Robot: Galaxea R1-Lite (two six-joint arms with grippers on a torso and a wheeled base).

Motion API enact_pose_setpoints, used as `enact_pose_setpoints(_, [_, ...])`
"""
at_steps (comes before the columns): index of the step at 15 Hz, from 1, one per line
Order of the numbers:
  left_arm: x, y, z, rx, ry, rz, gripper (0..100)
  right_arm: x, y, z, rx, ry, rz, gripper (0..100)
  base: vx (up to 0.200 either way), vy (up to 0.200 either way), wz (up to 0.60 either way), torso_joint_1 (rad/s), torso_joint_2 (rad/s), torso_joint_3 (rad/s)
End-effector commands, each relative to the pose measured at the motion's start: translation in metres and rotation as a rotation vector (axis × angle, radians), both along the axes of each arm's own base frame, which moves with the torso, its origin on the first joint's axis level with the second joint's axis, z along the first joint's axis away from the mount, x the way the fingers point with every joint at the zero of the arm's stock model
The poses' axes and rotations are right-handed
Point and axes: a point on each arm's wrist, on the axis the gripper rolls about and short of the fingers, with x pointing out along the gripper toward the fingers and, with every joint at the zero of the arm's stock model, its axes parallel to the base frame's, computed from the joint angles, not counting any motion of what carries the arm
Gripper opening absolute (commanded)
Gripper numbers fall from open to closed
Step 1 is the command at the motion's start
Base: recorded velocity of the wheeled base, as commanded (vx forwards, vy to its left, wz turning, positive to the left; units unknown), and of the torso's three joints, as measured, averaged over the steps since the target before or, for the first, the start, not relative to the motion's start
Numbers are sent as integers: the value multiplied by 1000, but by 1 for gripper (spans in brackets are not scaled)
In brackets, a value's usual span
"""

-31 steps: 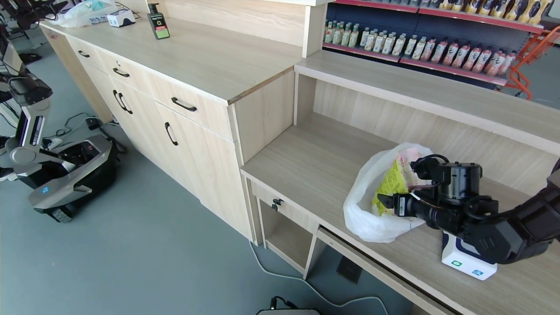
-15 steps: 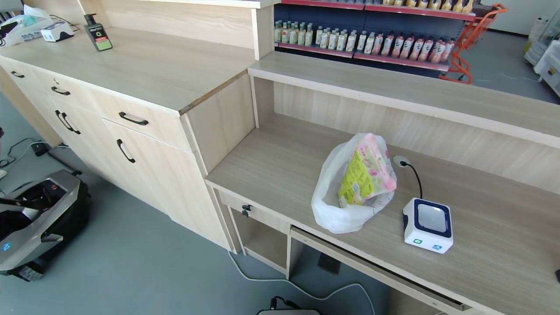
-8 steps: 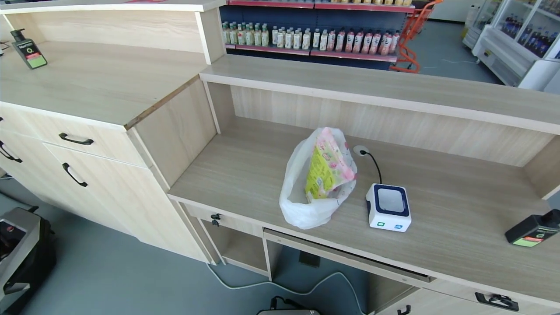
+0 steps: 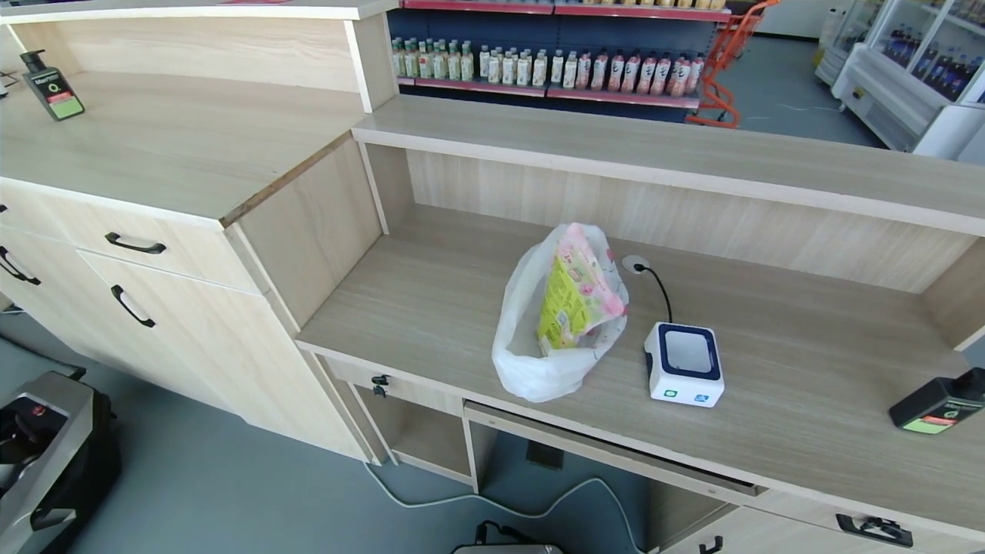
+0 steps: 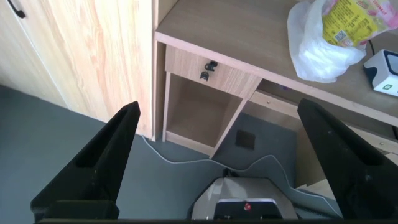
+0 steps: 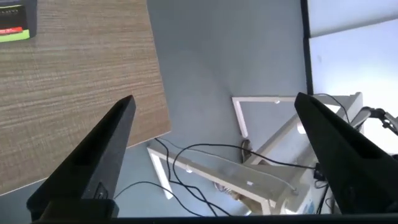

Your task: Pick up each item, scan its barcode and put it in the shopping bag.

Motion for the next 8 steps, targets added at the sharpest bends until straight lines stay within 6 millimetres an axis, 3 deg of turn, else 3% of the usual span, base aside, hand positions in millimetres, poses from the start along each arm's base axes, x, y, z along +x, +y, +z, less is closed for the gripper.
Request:
enact_pose_setpoints(1, [0,0,0,-1,0,0,100,9,1,-8,17,13,25,100,0,0,0,0,0,0])
enact_pose_setpoints(8, [0,0,0,-1,0,0,100,36,10,-18,32,-34,144,100,0,0,0,0,0,0])
